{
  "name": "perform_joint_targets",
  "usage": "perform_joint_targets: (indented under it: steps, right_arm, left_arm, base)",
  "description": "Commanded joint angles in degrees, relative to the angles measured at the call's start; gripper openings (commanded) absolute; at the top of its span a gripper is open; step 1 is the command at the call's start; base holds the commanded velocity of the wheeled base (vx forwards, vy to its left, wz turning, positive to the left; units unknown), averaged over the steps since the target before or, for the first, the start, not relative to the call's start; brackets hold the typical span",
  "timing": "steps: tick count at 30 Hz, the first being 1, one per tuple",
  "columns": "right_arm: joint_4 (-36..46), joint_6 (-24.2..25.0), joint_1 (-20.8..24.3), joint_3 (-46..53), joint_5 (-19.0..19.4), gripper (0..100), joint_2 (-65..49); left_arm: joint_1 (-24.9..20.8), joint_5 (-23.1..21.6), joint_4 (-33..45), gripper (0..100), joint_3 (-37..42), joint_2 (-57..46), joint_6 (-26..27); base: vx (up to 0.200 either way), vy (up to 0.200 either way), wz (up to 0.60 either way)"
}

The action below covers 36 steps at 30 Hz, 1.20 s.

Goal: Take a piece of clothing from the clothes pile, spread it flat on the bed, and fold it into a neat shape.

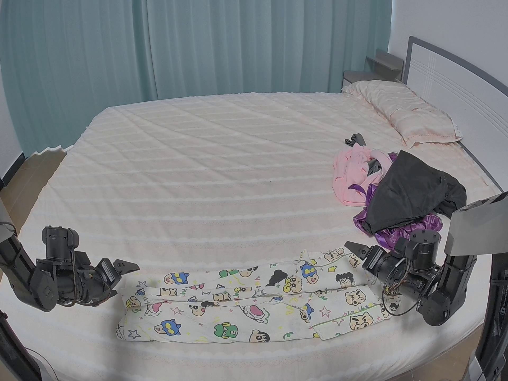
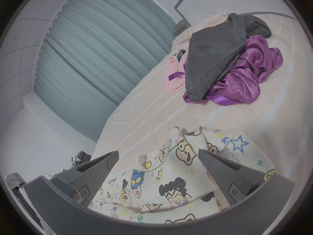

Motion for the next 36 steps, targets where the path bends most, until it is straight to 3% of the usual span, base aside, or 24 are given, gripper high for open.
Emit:
perform_joint_targets:
  steps: [1, 4, 8, 14, 19, 28, 29, 36]
  right_arm:
    - [-0.2, 0.1, -0.2, 0.0, 0.1, 100, 0.9]
    - [-0.2, 0.1, 0.4, 0.0, 0.1, 100, 0.8]
    - [-0.2, 0.1, 0.4, 0.1, 0.1, 100, 0.8]
    - [-0.2, 0.0, 0.6, 0.0, 0.1, 100, 0.5]
    - [-0.2, 0.1, 0.7, 0.1, 0.4, 100, 0.7]
    - [-0.1, 0.1, 0.7, 0.1, 0.4, 100, 0.9]
    - [-0.1, 0.1, 0.9, 0.1, 0.4, 100, 0.8]
    - [-0.1, 0.1, 0.9, 0.2, 0.4, 100, 0.9]
  left_arm:
    - [0.1, -2.5, -0.1, 100, 1.6, 2.0, 5.2]
    - [0.9, -5.0, -0.1, 100, 1.5, 3.3, 10.9]
    - [1.1, -5.0, 0.0, 100, 1.7, 4.5, 14.0]
    - [1.1, -5.7, -0.7, 100, 1.4, 5.4, 14.8]
    - [0.9, -9.0, -4.8, 100, 1.8, 8.4, 15.0]
    - [0.8, -9.0, -11.4, 100, 3.9, 9.7, 14.7]
    - [0.8, -9.0, -11.6, 0, 3.8, 9.6, 14.5]
    - [0.8, -8.8, -11.5, 0, 3.7, 9.3, 13.9]
  base:
    - [0.0, 0.0, 0.0]
    - [0.0, 0.0, 0.0]
    - [0.0, 0.0, 0.0]
    - [0.0, 0.0, 0.0]
    - [0.0, 0.0, 0.0]
    - [0.0, 0.0, 0.0]
    - [0.0, 0.0, 0.0]
    - [0.0, 0.0, 0.0]
